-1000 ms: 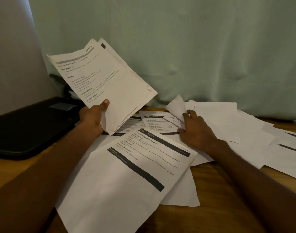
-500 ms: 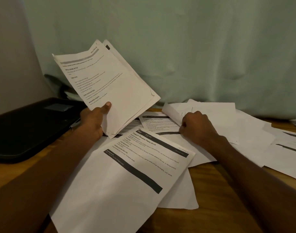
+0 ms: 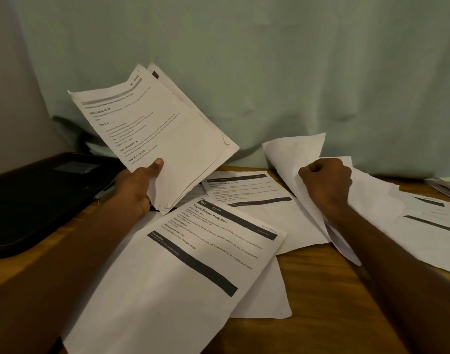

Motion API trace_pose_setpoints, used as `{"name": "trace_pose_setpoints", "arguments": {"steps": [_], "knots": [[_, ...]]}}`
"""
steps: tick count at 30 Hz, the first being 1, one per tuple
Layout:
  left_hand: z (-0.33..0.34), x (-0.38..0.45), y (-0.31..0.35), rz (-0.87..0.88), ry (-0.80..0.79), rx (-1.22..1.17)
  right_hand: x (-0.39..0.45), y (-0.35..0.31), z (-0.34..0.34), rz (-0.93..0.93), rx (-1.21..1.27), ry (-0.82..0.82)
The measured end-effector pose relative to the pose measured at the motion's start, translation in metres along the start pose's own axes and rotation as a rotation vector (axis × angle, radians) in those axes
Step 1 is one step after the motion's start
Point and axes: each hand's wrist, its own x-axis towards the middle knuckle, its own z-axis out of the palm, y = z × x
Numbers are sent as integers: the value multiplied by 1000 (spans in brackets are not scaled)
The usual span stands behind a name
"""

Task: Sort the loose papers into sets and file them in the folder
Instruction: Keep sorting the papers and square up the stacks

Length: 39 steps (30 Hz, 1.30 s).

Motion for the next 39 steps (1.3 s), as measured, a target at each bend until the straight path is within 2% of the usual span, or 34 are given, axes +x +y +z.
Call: {"name": "trace_pose_setpoints", "arguments": {"steps": [4,7,10,12,14,15,17,22,26,29,34,36,39], "knots": [[1,-1,0,-5,-19,14,-2,-1,4,-64,-56,-6],[2,-1,1,12,-25,0,-8,-2,7,-143,-168,-93],[1,-2,6,30,-14,-15,-21,-11,15,-388,-426,-242],[-1,-2,10,43,13,-23,-31,-24,23,-639,-395,-237],[-6,0,13,53,39,-25,-45,-42,31,-772,-301,-302],[-8,0,15,55,49,-29,-56,-51,35,-768,-261,-395],[-11,2,16,59,56,-45,-74,-66,43,-641,-199,-580],[-10,4,19,38,30,-51,-73,-76,40,-404,-158,-735],[-12,10,22,43,5,-81,-79,-76,19,-366,32,-957],[-14,17,20,9,-24,-97,-91,-84,23,-453,6,-929],[-17,24,19,-3,-14,-103,-96,-95,44,-463,-17,-900],[-18,26,19,-12,-13,-108,-88,-98,53,-414,23,-835],[-19,28,17,-19,-4,-99,-75,-96,62,-240,27,-731]]}}
